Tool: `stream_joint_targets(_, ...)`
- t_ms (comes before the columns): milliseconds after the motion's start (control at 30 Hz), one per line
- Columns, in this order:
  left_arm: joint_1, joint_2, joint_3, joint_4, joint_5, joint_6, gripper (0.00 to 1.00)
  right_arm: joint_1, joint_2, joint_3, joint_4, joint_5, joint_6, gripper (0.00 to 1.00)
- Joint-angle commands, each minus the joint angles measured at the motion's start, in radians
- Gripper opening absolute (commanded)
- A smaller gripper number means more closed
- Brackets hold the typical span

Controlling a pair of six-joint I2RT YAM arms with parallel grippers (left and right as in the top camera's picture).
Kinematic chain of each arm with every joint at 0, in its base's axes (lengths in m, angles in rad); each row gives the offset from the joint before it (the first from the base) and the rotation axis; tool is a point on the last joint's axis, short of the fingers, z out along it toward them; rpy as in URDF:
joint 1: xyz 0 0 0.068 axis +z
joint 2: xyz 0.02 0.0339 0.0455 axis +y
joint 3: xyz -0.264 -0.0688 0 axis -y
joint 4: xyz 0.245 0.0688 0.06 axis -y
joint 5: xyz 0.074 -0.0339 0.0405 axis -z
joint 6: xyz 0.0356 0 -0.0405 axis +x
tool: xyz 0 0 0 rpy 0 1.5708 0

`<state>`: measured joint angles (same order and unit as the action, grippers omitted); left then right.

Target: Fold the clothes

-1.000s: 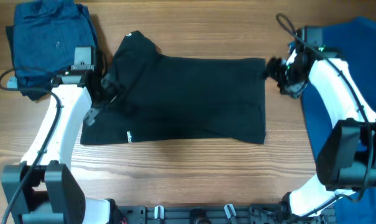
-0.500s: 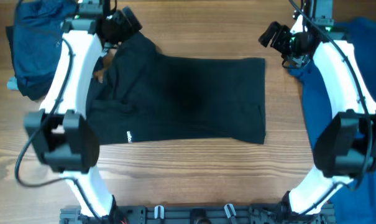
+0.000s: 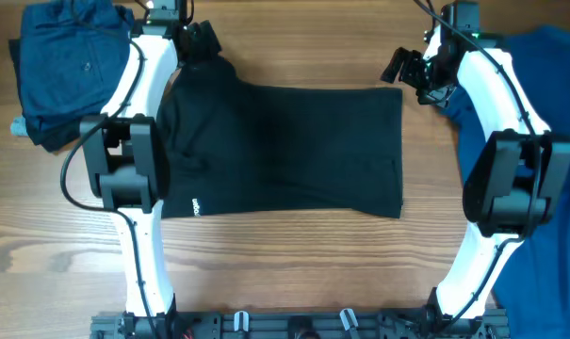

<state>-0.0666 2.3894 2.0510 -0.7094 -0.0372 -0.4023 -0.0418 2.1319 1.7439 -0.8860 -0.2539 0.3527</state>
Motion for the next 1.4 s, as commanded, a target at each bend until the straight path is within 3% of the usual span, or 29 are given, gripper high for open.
stream_joint_targets(0,0.031,0.037,0.021,0.021,-0.006,0.043,0.99,0.011,0.024,0.015,-0.024,0.013,-0.039,1.0)
stream_joint_targets(300,0.035,0.068,0.021,0.036,0.079,0.139,0.99,0.012,0.024,0.015,-0.067,0.017,-0.039,0.99)
stream_joint_targets(567,0.026,0.109,0.021,0.021,0.1,0.19,0.91,0.012,0.024,0.015,-0.077,0.017,-0.038,1.0)
stream_joint_targets(700,0.024,0.11,0.021,0.017,0.1,0.19,0.72,0.012,0.024,0.015,-0.076,0.033,-0.035,0.99)
stream_joint_targets(867,0.025,0.109,0.021,-0.001,0.1,0.19,0.31,0.011,0.024,0.015,-0.069,0.169,-0.012,0.99)
stream_joint_targets(1000,0.025,0.109,0.021,-0.011,0.1,0.188,0.11,0.011,0.025,0.014,-0.041,0.167,-0.115,1.0)
stream_joint_targets(1100,0.025,0.109,0.021,-0.008,0.1,0.186,0.04,0.011,0.025,0.014,0.004,0.136,-0.182,0.99)
stream_joint_targets(1367,0.025,0.109,0.021,-0.005,0.1,0.186,0.04,0.012,0.079,0.014,0.112,0.095,-0.275,0.92)
